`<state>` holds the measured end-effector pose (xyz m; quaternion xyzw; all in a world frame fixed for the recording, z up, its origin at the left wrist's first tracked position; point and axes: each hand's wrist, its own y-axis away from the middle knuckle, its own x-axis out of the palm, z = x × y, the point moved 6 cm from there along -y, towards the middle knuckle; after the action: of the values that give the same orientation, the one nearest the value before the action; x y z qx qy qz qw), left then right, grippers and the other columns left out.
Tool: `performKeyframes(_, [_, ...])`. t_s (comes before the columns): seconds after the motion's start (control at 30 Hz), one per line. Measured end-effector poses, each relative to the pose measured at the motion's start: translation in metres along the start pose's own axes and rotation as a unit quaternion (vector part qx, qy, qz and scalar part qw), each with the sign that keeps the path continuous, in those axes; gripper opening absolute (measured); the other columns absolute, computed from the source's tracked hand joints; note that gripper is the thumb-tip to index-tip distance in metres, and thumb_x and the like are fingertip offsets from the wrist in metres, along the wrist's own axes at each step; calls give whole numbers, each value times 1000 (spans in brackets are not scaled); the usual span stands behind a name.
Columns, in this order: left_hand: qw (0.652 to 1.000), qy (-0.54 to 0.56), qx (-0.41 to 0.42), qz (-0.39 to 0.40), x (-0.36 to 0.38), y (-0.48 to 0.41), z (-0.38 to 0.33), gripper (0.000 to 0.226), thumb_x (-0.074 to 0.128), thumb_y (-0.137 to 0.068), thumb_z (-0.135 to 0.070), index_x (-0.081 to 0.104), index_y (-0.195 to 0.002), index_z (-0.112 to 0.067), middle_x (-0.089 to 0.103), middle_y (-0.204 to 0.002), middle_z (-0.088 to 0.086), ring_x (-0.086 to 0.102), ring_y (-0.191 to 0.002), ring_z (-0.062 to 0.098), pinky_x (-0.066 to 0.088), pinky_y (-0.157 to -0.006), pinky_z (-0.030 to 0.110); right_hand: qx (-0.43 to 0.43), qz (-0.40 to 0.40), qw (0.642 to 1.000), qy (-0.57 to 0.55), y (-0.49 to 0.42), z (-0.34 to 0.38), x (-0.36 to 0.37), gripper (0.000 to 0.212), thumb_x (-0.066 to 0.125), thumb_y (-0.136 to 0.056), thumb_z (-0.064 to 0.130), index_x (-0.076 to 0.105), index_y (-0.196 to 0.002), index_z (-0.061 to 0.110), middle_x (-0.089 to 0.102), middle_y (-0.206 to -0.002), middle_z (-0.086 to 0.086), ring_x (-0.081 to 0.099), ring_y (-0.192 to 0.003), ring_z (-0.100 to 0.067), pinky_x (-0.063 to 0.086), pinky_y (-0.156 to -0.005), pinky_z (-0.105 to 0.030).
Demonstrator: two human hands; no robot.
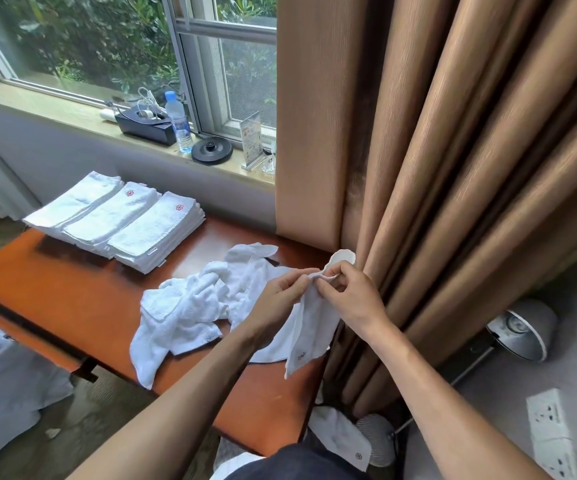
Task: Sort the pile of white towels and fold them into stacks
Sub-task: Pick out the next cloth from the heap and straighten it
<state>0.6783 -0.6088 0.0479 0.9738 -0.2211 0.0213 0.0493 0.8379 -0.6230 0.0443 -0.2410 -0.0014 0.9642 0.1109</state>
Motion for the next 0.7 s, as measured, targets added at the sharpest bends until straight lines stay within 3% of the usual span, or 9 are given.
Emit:
performKeyframes(0.1, [999,-39,33,-5,3,3,-1,23,61,-104,-19,72,-123,-27,74,-119,-8,66,-118,8,52,-97,21,-1,-4,1000,10,1,-3,0,19,72,-78,52,63,-87,37,75,-74,10,72,-78,-8,58,-81,-42])
performKeyframes(0.2, [989,-123,71,-40,0,2,0,26,56,-104,-11,72,-119,-25,75,-114,-12,67,-113,6,51,-98,23,3,-4,1000,10,2,-6,1,19,77,-83,44,62,-83,32,74,-72,8,71,-75,-9,57,-79,-40])
performKeyframes(0.3, [974,-192,90,-76,-5,-3,-1,26,51,-103,-7,71,-110,-23,73,-103,-20,66,-103,1,49,-88,16,9,24,1000,0,0,-5,5,18,79,-87,39,63,-83,32,72,-71,5,69,-74,-15,54,-75,-39])
performKeyframes(0.4, [956,-242,121,-117,-10,-7,-9,33,47,-99,1,63,-95,-27,66,-87,-30,62,-86,-6,42,-73,7,-10,33,994,99,-5,-7,-4,19,73,-87,42,60,-80,29,64,-66,10,60,-67,-12,48,-66,-38])
performKeyframes(0.5, [947,-257,129,-142,-19,-13,-15,42,44,-98,2,59,-89,-36,64,-83,-30,59,-83,-6,39,-71,5,-10,20,981,192,-6,-22,-17,32,68,-90,48,55,-80,21,53,-69,5,53,-73,-18,42,-66,-41])
performKeyframes(0.63, [939,-283,114,-161,-35,-17,-15,38,43,-100,2,61,-94,-31,64,-86,-20,58,-85,-5,37,-71,8,-52,-4,982,181,-5,-30,-25,21,74,-93,34,66,-83,18,54,-96,3,41,-95,-8,34,-84,-21])
performKeyframes(0.7, [935,-288,109,-175,-39,-17,-15,36,42,-101,2,60,-94,-27,63,-84,-18,57,-82,-7,37,-68,7,-56,2,994,92,-5,-25,-24,14,77,-92,21,66,-85,18,60,-102,2,53,-95,-11,39,-81,-12])
